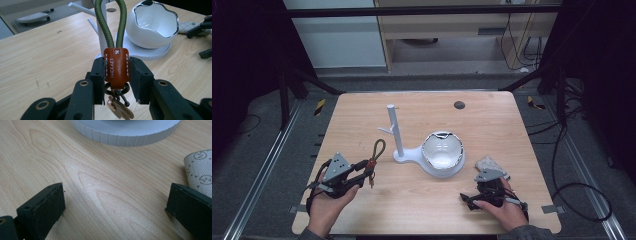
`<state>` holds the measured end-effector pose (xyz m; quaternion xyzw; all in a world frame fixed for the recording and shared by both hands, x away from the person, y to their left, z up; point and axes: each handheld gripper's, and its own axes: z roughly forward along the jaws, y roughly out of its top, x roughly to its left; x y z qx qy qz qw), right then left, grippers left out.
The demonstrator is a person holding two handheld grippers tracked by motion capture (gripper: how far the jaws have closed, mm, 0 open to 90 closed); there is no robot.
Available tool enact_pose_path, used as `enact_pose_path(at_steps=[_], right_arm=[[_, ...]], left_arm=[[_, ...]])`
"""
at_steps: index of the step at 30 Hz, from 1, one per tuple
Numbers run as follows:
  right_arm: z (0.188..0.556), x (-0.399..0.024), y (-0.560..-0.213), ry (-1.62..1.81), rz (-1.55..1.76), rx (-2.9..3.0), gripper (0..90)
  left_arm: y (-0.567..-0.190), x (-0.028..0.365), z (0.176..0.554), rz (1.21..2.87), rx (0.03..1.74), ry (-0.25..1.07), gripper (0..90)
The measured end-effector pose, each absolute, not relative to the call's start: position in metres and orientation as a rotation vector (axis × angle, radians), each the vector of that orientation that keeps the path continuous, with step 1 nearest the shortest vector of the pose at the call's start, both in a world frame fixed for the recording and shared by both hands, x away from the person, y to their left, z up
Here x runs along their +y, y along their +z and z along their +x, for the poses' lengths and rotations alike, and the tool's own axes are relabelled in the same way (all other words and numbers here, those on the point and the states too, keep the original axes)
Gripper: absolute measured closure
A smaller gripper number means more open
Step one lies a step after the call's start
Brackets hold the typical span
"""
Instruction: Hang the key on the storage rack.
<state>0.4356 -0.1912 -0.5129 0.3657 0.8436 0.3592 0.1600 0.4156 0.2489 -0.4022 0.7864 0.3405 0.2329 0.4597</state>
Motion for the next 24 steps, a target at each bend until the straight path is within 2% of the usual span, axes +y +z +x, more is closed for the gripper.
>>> enact_pose_path(at_steps=[24], right_arm=[[0.436, -0.191, -0.513, 1.026, 1.045, 2.411, 1.6]], left_arm=[[-0.383, 0.231, 0.415, 1.871, 0.766, 0.593, 65.9]])
